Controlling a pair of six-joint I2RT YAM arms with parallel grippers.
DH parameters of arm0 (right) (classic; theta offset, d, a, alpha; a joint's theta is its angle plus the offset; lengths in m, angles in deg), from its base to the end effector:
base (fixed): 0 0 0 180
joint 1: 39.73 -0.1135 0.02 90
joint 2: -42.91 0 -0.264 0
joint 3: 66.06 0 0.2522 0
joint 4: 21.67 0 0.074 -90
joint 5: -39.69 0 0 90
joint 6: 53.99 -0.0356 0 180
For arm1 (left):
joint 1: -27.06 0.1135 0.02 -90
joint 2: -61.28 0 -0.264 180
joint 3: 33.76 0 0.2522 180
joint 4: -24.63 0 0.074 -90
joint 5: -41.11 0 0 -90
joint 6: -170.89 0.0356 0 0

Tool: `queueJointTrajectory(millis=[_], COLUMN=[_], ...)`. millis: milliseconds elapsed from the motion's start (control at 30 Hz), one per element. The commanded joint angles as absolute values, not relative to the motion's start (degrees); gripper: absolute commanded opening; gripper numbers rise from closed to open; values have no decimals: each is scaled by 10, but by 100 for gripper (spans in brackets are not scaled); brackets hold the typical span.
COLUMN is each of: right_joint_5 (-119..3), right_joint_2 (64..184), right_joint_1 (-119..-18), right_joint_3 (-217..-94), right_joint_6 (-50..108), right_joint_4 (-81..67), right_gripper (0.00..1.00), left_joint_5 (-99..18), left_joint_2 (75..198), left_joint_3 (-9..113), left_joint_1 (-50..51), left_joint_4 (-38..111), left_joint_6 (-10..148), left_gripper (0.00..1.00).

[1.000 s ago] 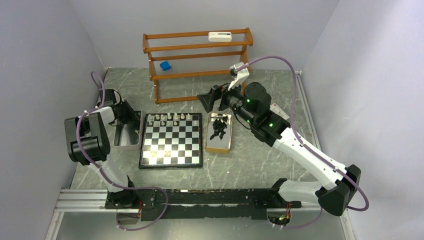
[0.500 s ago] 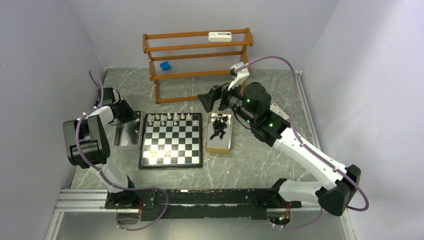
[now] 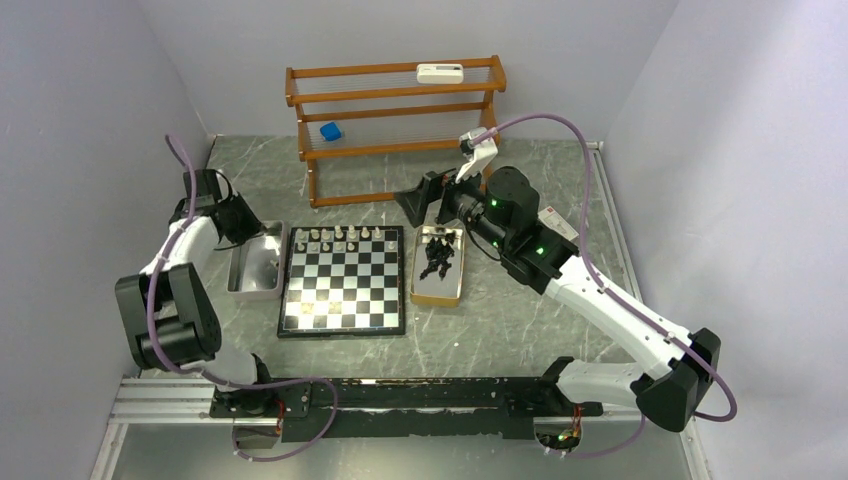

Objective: Set up the chess pieces on the board
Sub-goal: Place the chess piece on the chessboard.

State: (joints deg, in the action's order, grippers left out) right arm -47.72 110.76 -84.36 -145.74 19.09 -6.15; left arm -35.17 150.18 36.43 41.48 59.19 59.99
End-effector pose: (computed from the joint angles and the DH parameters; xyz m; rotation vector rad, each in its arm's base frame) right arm 0.1980 0.1932 0.4027 -0.3707 1.6529 0.7796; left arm 0.3108 0.0712 0.2095 -0.6617 2.4066 -0.3463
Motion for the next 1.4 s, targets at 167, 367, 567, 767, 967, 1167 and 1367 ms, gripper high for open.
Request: queueJointTrajectory(millis=[167,367,567,767,967,1167,1367], right_joint_5=[-547,-550,-616,-669,-696,-663,-690], right_joint_2=[1140,1186,1252,1314,1348,1345,1365], right_joint_1=[-841,-840,-840,-840,-841,-842,-843], right_joint_3=[-1424,-1434,-1440,-1433,-1438,-1422,-1448], right_joint_6=[209,171,110,74,68,92,81], right_joint_4=[-126,-148,-192,-227,-223,-221,-214], right_gripper=[97,93,72,54,43,44,45], left_joint_5=[-239,-202,-179,-154,-141,-167,-148], left_joint_2=[1413,1406,1367,1355,1345,1361,1364], left_joint_3=[381,414,405,419,417,447,459], left_joint_1=[393,322,257,223,196,178,150], left_joint_4=[656,728,737,766,767,804,813], left_joint_6=[644,687,682,695,686,700,701], left_gripper=[15,14,14,14,15,15,15])
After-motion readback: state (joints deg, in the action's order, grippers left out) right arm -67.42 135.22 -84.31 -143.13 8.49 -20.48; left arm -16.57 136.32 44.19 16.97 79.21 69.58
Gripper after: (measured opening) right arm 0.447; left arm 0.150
